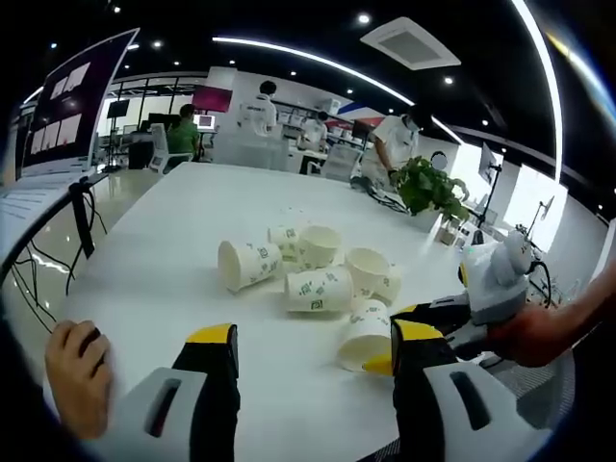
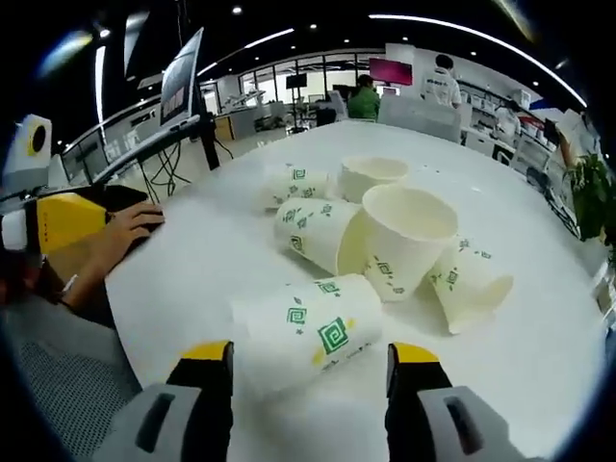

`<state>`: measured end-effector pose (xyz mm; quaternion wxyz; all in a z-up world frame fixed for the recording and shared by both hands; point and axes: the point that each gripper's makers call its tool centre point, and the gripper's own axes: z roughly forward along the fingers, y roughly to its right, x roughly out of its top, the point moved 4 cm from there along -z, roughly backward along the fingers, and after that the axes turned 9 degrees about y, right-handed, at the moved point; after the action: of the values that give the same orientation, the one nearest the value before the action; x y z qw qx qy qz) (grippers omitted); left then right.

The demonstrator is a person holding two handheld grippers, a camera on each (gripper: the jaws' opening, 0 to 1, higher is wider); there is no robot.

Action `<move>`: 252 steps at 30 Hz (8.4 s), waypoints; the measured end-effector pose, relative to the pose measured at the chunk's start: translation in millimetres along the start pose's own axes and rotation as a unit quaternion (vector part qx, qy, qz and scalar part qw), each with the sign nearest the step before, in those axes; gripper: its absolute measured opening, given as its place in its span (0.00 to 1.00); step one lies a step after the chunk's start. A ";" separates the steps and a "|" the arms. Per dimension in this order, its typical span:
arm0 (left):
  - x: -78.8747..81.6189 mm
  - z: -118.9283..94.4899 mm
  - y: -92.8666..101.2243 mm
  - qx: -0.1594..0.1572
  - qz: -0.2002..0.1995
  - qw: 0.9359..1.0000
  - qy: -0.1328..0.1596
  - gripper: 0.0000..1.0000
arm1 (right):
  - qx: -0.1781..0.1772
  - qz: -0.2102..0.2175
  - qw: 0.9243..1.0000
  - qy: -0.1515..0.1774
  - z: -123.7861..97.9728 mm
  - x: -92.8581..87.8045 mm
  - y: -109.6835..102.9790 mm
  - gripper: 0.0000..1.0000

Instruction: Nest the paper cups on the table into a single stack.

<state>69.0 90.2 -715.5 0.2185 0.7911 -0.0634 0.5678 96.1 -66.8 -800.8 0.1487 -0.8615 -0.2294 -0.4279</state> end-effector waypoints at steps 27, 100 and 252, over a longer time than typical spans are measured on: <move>-1.4 0.3 -1.0 0.000 -0.003 1.000 -0.003 0.62 | -0.050 0.006 0.998 0.036 -8.2 1.6 30.7 0.12; 0.9 -0.4 0.5 -0.005 0.002 1.000 0.007 0.62 | 0.043 0.015 0.991 -0.129 -27.9 42.7 47.1 0.00; -8.8 4.2 4.0 -0.018 0.018 1.000 -0.016 0.61 | 0.044 0.244 0.939 -0.237 35.4 86.6 89.3 0.20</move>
<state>68.2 83.6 -723.7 0.2216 0.7948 -0.0917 0.5574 212.2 -103.6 -757.2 0.2280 -0.9601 -0.0593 -0.1509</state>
